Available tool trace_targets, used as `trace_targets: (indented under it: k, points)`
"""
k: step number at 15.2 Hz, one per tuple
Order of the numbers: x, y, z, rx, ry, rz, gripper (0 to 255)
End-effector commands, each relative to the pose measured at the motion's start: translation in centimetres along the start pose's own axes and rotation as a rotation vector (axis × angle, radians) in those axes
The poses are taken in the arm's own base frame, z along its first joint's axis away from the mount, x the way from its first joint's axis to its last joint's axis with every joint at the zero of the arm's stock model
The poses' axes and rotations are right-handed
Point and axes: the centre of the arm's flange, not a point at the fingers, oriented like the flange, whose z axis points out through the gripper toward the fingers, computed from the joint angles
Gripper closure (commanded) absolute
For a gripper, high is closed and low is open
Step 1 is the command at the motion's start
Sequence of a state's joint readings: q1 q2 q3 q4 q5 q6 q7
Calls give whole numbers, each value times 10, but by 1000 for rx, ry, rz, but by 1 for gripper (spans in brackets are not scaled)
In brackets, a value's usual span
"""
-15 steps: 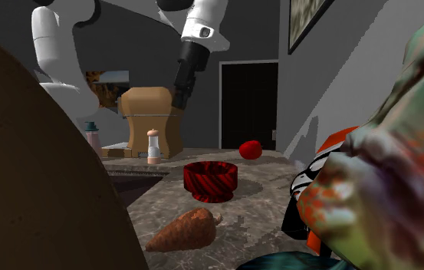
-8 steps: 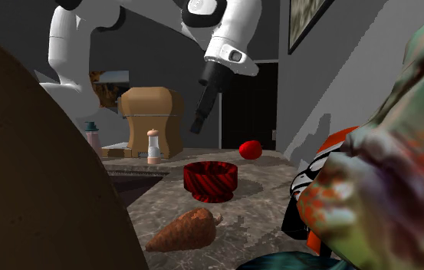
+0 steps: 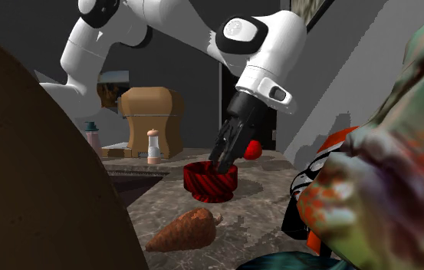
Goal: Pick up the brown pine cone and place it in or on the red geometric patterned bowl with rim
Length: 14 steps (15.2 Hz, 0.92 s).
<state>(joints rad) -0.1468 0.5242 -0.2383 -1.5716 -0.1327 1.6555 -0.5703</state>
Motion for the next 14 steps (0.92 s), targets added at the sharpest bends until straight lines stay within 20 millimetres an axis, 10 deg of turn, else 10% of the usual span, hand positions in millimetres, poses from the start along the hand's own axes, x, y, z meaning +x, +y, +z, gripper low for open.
trace_targets:
  k: [1, 14]
  points:
    - [21, 15, 14, 1, -25, -24, 0]
    - [29, 22, 59, 1, -37, -34, 0]
